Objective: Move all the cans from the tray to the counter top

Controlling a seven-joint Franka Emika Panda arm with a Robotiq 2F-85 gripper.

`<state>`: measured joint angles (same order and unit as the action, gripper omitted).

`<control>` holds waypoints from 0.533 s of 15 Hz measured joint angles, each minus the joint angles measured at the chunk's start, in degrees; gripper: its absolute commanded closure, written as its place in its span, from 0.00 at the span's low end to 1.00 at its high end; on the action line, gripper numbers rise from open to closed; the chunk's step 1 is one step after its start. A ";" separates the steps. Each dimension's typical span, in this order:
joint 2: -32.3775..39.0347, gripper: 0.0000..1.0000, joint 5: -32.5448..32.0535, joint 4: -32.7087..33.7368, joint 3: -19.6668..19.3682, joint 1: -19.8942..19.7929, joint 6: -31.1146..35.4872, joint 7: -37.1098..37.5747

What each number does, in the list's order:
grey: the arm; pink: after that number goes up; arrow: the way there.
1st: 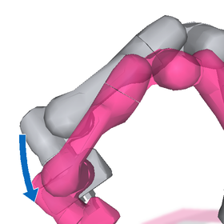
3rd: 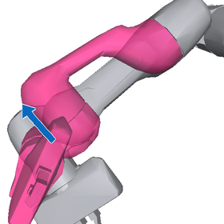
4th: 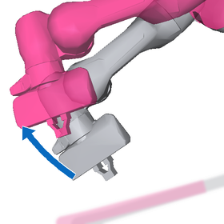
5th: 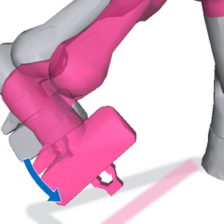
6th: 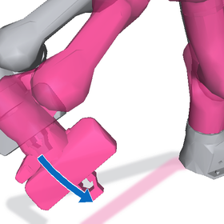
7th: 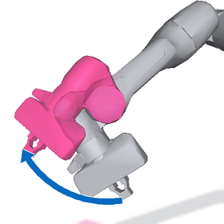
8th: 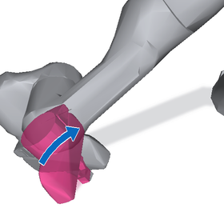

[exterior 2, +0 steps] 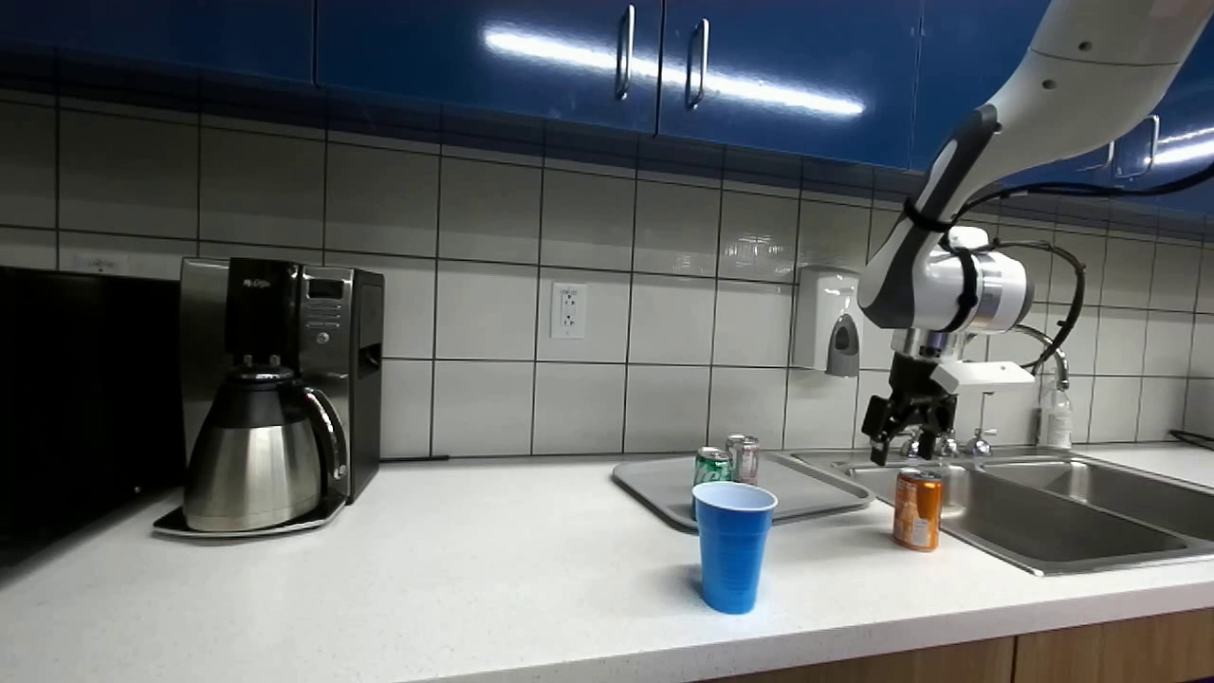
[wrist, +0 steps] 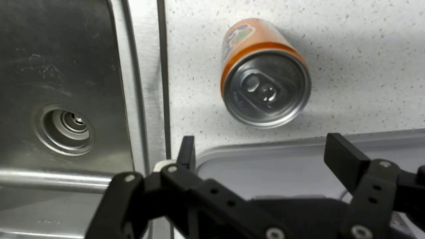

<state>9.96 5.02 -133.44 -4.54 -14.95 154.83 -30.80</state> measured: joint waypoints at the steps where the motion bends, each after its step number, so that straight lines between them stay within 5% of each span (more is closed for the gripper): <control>1: -0.34 0.00 0.24 0.02 0.22 0.09 0.00 -0.06; 8: -0.91 0.00 2.52 0.83 1.70 1.26 -0.02 -2.23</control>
<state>9.05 7.54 -132.61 -2.85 -13.69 154.82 -33.03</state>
